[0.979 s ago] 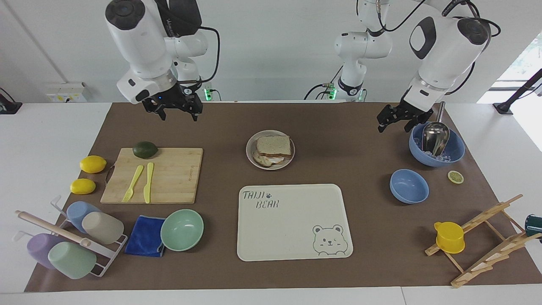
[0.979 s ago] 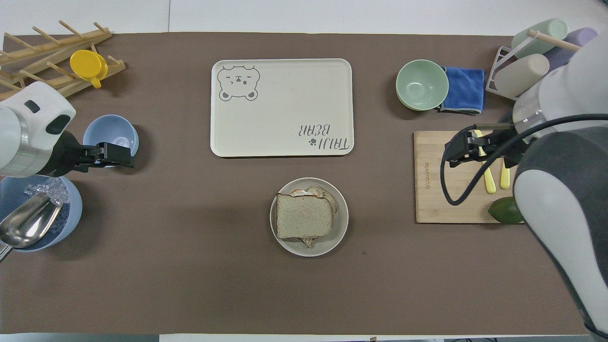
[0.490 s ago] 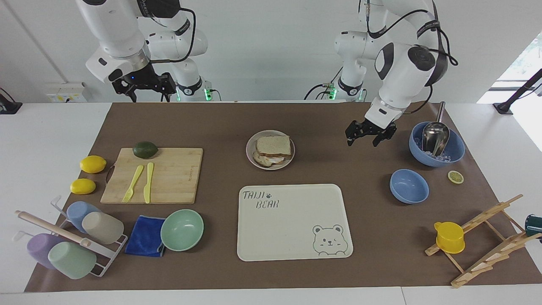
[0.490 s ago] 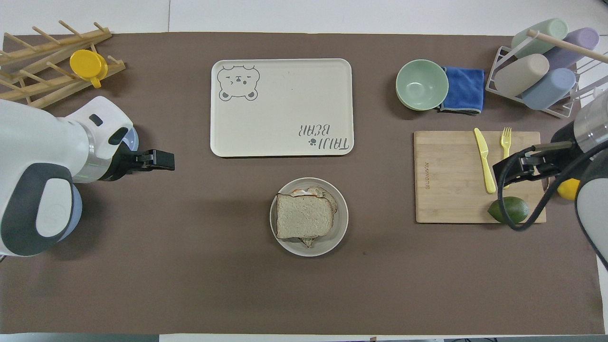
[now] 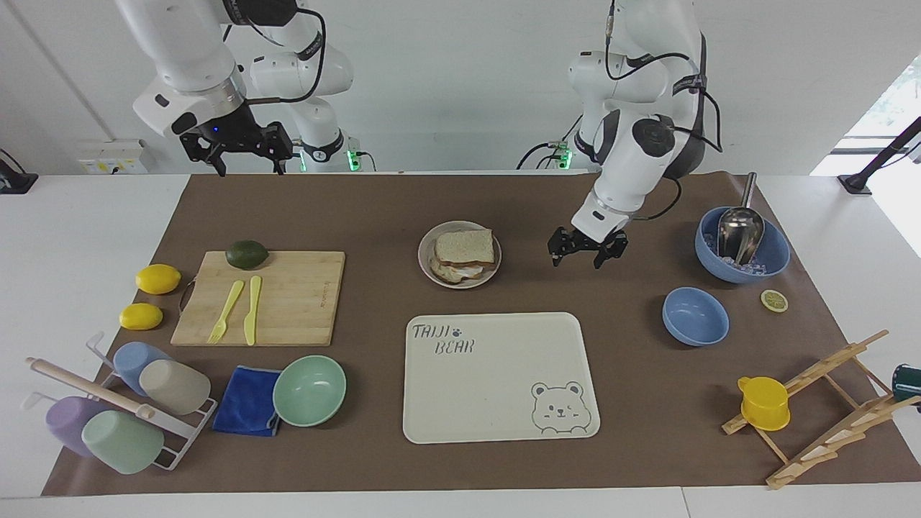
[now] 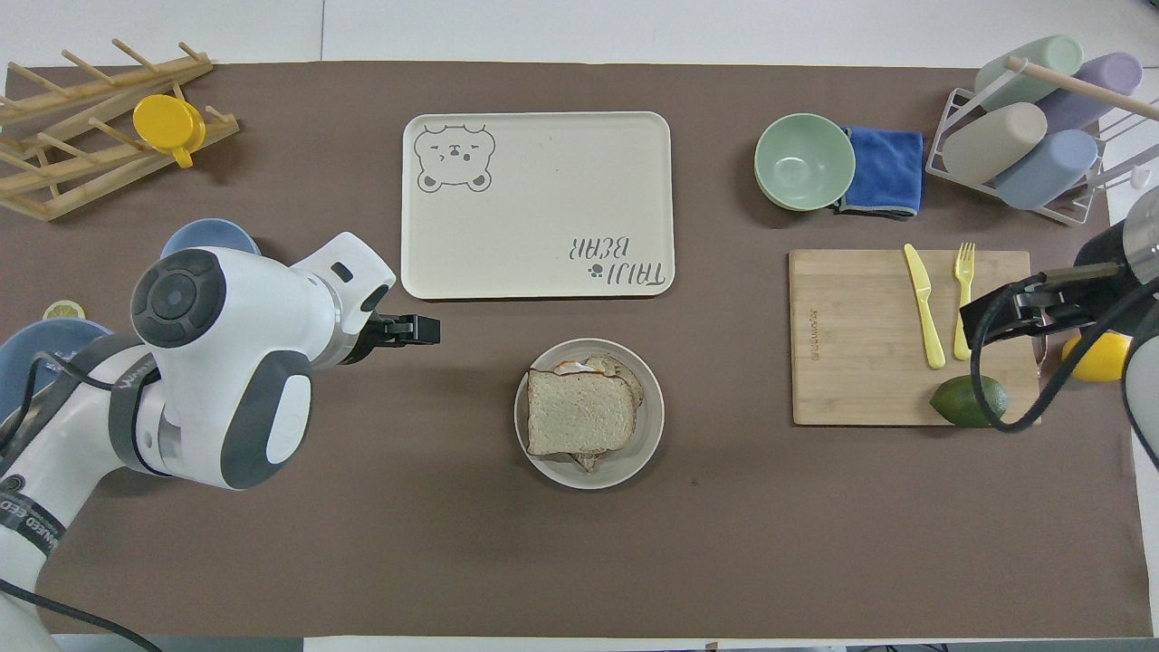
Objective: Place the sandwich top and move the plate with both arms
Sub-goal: 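Grasp the plate rim nearest the robot with the left gripper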
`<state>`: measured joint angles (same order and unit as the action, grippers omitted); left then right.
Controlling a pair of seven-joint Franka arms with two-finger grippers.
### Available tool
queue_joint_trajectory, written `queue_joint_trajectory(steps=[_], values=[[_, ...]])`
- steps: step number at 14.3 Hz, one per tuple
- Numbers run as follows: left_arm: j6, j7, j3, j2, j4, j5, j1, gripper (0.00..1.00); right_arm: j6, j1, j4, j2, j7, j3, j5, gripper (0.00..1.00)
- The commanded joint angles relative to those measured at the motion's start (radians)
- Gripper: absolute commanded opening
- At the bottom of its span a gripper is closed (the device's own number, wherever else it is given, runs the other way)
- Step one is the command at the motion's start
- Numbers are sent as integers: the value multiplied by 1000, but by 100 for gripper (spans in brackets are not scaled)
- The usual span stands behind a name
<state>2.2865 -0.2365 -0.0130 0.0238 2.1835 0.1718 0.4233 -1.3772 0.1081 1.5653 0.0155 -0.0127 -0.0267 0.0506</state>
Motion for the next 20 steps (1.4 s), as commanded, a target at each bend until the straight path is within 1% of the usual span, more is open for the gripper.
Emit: queue_joint_trajectory(steps=[1, 5, 8, 10, 11, 13, 16, 18, 20], values=[[70, -33, -13, -4, 36, 25, 49, 100, -13, -8, 28, 21, 28, -6, -21, 100], [74, -37, -13, 1, 35, 26, 51, 100, -5, -7, 24, 24, 33, -30, -34, 100], [79, -38, -13, 5, 36, 26, 55, 100, 17, -5, 22, 29, 36, -30, -34, 100], [114, -61, -13, 39, 38, 26, 87, 100, 4, -21, 22, 27, 33, -22, -31, 100], [122, -79, -13, 47, 39, 26, 106, 100, 4, -53, 24, 29, 37, -18, -32, 100], [165, -108, -13, 88, 44, 26, 141, 100, 7, -80, 31, 31, 34, -1, -32, 100], [194, -116, -13, 91, 85, 26, 181, 99, 9, -84, 33, 37, 37, -6, -32, 100], [200, -118, -12, 91, 102, 28, 195, 98, 12, -77, 13, 24, 33, -7, -37, 100], [200, -118, -13, 85, 113, 54, 212, 97, 24, -71, -8, 24, 31, -13, -37, 100]])
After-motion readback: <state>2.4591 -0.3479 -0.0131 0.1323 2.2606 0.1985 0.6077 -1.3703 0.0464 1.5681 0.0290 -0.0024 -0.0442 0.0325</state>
